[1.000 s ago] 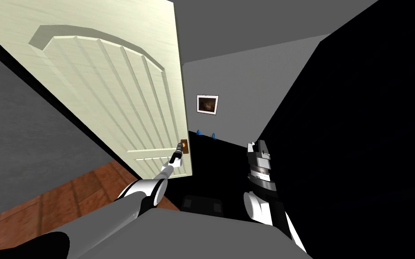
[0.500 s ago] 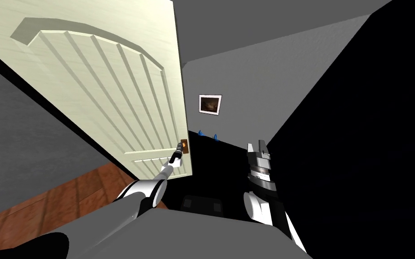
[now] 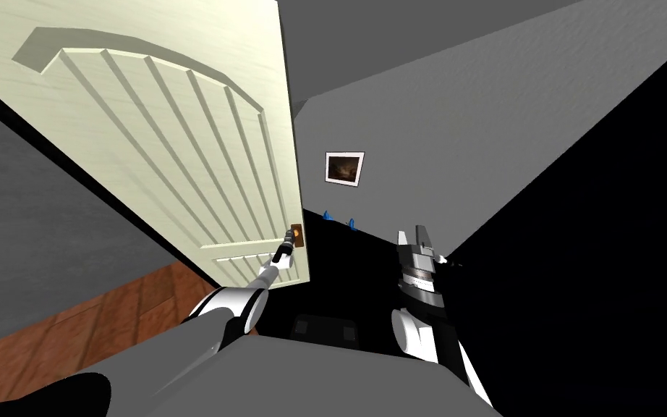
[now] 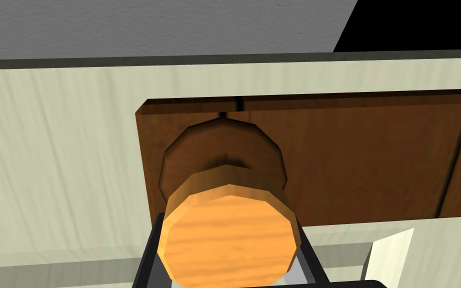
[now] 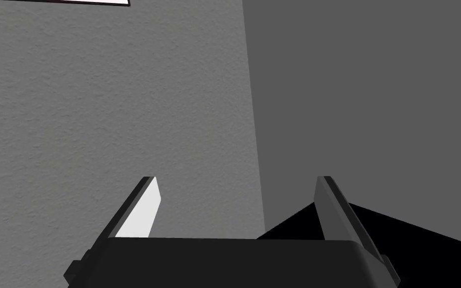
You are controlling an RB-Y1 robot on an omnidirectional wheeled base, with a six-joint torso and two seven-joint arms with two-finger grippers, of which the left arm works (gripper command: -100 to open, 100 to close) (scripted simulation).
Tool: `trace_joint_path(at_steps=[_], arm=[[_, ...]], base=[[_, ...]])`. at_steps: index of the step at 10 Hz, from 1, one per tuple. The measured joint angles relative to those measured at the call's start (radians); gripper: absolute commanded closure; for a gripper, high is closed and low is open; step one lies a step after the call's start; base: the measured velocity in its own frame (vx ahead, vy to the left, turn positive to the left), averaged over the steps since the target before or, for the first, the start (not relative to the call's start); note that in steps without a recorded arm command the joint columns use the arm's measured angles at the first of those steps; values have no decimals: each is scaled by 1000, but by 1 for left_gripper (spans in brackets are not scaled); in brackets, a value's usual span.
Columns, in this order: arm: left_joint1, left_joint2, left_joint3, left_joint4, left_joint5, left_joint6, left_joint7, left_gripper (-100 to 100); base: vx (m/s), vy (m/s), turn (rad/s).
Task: Push the door open
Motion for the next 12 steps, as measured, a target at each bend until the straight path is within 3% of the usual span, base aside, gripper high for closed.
trace_joint_path(at_steps=[4,6,7,11,12], arm=[[19,10,-41,-28,28,8,5,100],[3,21,-64,6,44,-7,14,100],[22,21,-72,-31,52,6,11,100],[20,38,-112,-27,84,5,15,100],[22,47,-119,-31,93,6,17,-100]], base=[[189,-94,195],[184,-88,209],[191,-94,234],[166,-91,220],[23,-20,243]])
